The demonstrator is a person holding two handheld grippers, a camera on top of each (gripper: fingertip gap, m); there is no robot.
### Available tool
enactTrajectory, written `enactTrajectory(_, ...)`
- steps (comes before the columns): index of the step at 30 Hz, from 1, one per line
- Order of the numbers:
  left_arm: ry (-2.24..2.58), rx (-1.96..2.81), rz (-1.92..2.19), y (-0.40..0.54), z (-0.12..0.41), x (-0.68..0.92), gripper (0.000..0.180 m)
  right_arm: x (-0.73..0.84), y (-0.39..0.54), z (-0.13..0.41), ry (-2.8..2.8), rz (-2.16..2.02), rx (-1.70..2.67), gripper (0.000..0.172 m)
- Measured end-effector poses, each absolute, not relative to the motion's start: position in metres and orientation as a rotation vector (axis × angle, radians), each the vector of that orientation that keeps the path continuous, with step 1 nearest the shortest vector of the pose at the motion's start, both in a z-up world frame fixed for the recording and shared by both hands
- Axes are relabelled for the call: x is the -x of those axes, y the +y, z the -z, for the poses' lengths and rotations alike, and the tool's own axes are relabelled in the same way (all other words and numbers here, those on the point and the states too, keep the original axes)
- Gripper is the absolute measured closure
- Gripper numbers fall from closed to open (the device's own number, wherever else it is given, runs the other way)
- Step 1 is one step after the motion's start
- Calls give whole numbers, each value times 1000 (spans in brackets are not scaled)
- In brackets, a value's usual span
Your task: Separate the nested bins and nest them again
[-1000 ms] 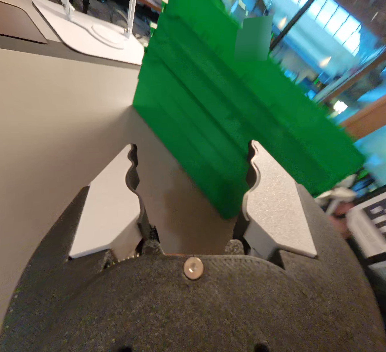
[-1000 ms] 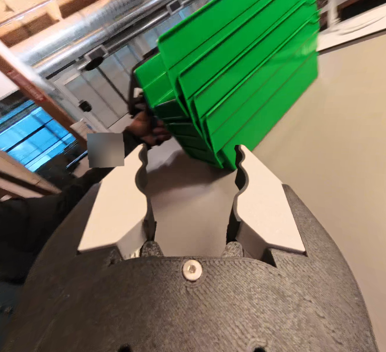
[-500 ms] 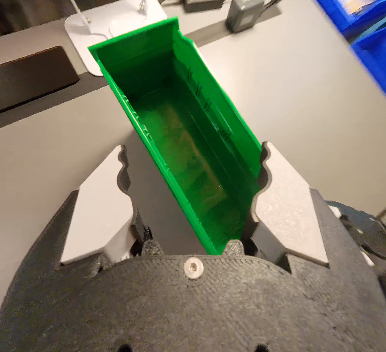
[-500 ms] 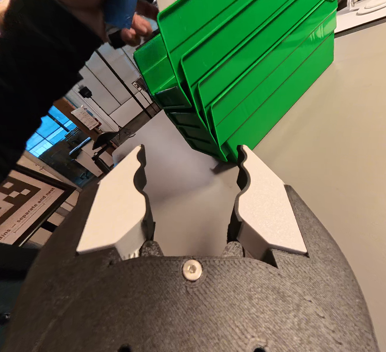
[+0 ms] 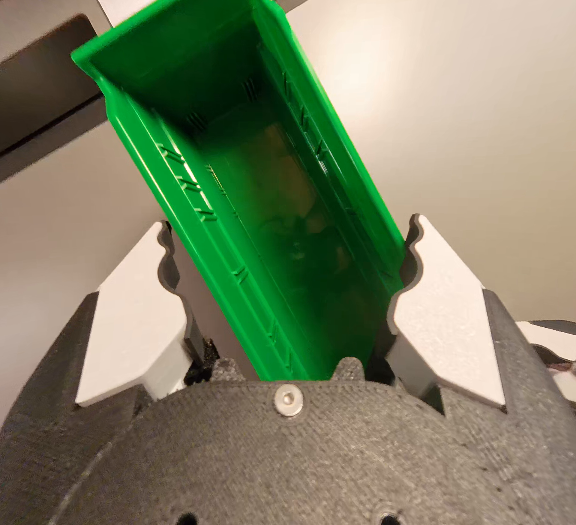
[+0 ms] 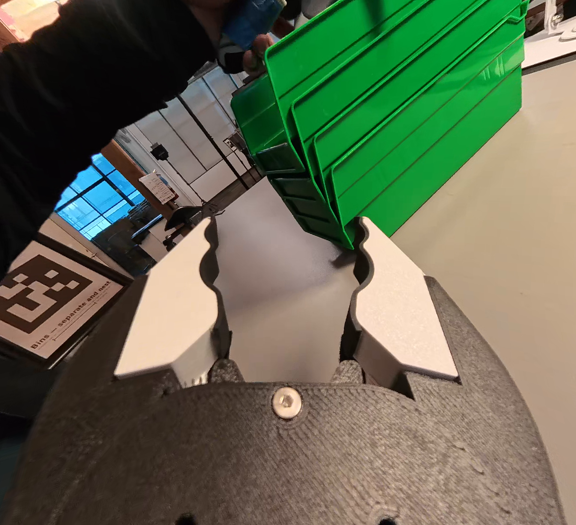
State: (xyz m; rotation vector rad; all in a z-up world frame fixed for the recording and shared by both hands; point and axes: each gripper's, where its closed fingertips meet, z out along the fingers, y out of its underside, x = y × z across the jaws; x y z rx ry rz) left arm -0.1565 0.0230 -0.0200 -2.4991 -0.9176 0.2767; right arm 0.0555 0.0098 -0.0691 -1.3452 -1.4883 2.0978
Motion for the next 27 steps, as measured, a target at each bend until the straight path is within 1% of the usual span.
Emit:
enactTrajectory(1, -940, 2501, -246, 22, 22, 153, 37, -55, 10, 69, -1487, -2096, 1345, 83)
enactTrajectory(7, -971, 2538, -204, 15, 24, 143, 41, -56, 11, 68, -1480, -2106, 1344, 83)
enactTrajectory(17, -929, 2573, -241, 10, 27, 133, 40, -56, 11, 68, -1477, -2118, 1343, 83)
enactTrajectory(22, -917, 2562, -237, 10, 24, 134, 56, -57, 11, 66, -1469, -2130, 1335, 84)
enactTrajectory(27, -926, 2567, -230, 9, 22, 133, 63, -58, 11, 65, -1467, -2138, 1332, 84)
